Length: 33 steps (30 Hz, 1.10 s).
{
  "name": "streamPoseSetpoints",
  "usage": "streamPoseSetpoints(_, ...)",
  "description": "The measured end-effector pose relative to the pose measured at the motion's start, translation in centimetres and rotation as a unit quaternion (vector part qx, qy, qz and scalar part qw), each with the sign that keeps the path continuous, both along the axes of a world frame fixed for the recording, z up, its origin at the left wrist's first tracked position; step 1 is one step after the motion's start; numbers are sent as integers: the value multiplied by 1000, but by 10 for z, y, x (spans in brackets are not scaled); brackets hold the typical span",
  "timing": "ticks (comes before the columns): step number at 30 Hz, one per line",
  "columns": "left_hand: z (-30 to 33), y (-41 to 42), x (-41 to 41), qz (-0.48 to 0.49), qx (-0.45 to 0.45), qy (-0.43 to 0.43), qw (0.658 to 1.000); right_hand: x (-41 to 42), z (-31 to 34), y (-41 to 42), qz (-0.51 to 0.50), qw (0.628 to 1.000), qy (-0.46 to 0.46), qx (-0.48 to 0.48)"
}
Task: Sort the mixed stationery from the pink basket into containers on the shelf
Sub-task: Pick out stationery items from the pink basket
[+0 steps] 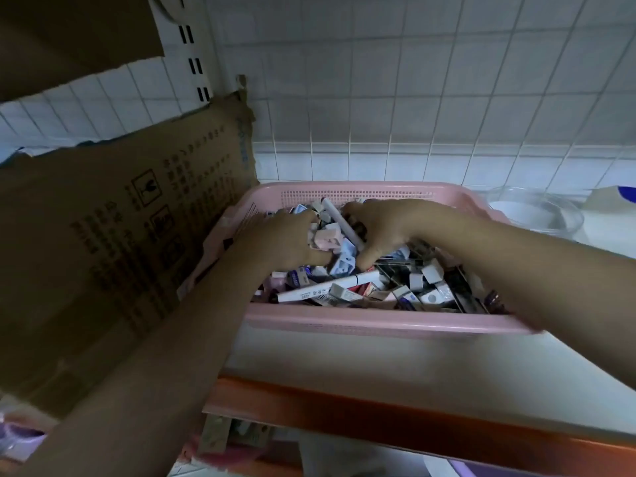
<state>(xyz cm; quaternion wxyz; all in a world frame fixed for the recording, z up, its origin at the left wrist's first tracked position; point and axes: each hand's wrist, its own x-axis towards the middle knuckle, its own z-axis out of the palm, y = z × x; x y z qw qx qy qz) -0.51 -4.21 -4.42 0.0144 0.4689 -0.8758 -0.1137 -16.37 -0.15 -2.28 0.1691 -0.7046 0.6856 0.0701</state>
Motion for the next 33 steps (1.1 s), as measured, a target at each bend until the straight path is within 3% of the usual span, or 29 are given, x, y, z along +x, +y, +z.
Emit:
streamPoseSetpoints(7, -3, -7, 3, -56, -18, -49, 997, -9, 1, 6, 52, 996, -68, 22)
streamPoseSetpoints(13, -3, -11, 3, -56, 1, -60, 997, -13, -9, 7, 50, 994, -63, -68)
streamPoseSetpoints(25, 12, -10, 5, 14, 58, 119, 991, -32, -2, 6, 31, 981, -80, -175)
streamPoseSetpoints(29, 23, -13, 6, 45, 111, 266, 957, -38, 12, 10, 4, 982, -106, -158)
streamPoseSetpoints(33, 27, -14, -1, 90, 139, 334, 928, -39, 11, 12, -14, 976, -141, -168)
